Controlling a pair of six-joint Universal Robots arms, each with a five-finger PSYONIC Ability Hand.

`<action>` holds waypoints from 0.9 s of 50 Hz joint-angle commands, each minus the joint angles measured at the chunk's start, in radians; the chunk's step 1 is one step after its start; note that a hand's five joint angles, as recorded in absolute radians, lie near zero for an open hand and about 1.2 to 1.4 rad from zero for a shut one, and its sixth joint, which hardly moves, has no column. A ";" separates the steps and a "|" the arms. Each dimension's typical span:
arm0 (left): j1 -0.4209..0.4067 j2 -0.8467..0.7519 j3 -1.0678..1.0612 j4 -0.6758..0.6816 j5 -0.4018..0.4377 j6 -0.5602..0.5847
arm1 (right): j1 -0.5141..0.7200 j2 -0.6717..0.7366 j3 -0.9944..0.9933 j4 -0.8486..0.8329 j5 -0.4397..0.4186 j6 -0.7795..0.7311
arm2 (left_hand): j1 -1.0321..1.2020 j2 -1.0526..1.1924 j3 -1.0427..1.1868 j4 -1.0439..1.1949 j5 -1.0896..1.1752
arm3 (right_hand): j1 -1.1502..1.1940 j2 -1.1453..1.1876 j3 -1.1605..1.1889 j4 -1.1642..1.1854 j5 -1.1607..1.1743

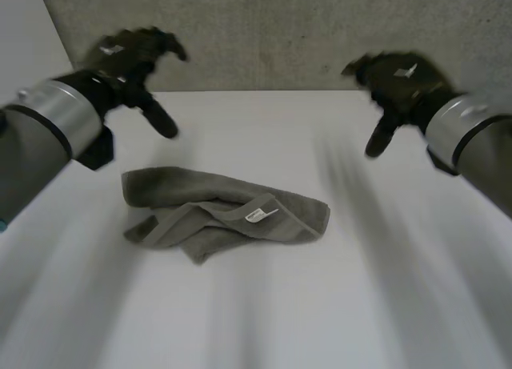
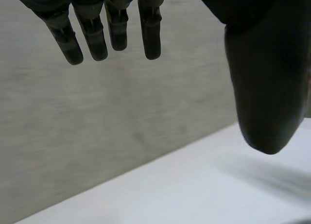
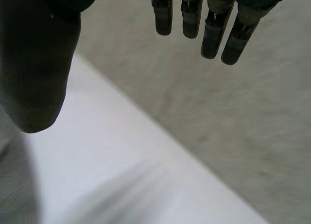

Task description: Fold the towel.

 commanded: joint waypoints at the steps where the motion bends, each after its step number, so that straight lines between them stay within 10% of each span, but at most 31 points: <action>1: -0.049 -0.097 -0.071 0.003 0.288 0.111 | 0.004 0.143 0.017 0.082 -0.065 -0.161 | -0.057 -0.052 -0.061 -0.068 -0.036 | -0.046 -0.063 -0.068 -0.070 -0.059; 11: -0.147 -0.294 -0.063 0.003 0.190 0.362 | 0.009 0.224 0.124 0.031 -0.077 -0.120 | -0.040 -0.034 -0.044 -0.050 -0.018 | -0.046 -0.063 -0.068 -0.070 -0.059; 29: -0.172 -0.487 0.006 0.076 -0.028 0.380 | 0.071 0.287 0.272 -0.254 -0.060 0.149 | 0.110 0.115 0.106 0.099 0.132 | 0.088 0.071 0.065 0.063 0.075; 36: -0.167 -0.467 0.001 0.099 -0.088 0.373 | 0.108 0.336 0.232 -0.254 -0.018 0.148 | 0.805 0.810 0.801 0.794 0.826 | 0.134 0.118 0.112 0.110 0.122; 45: -0.153 -0.397 -0.018 0.101 -0.089 0.368 | 0.147 0.387 0.186 -0.260 0.027 0.154 | 1.146 1.151 1.142 1.135 1.167 | 0.187 0.171 0.165 0.163 0.175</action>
